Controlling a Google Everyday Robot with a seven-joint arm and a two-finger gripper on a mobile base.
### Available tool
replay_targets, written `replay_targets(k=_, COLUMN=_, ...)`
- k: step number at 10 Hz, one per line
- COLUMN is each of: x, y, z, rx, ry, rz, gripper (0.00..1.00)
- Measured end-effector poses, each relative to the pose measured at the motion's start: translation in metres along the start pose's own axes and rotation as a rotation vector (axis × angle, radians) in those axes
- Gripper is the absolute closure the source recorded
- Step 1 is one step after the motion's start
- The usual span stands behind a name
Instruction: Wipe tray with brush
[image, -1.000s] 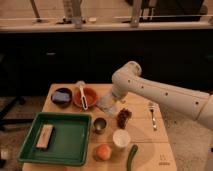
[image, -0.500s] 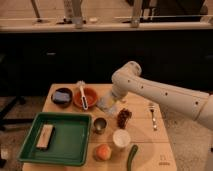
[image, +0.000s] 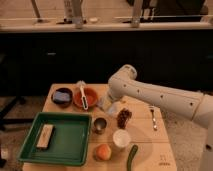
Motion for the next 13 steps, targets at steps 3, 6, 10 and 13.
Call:
replay_targets(k=3, x=-0.02, y=0.012, z=0.006, rx=0.012, ry=-0.036, rz=0.032, gripper=0.2)
replay_targets(k=6, x=-0.048, y=0.032, z=0.015, rx=-0.011, ry=-0.079, rz=0.056, gripper=0.2)
replay_targets(k=10, x=-0.078, y=0.06, z=0.038, rx=-0.062, ry=-0.093, rz=0.059, gripper=0.2)
replay_targets(k=13, x=-0.098, y=0.083, z=0.06, rx=-0.097, ry=-0.081, rz=0.051, gripper=0.2)
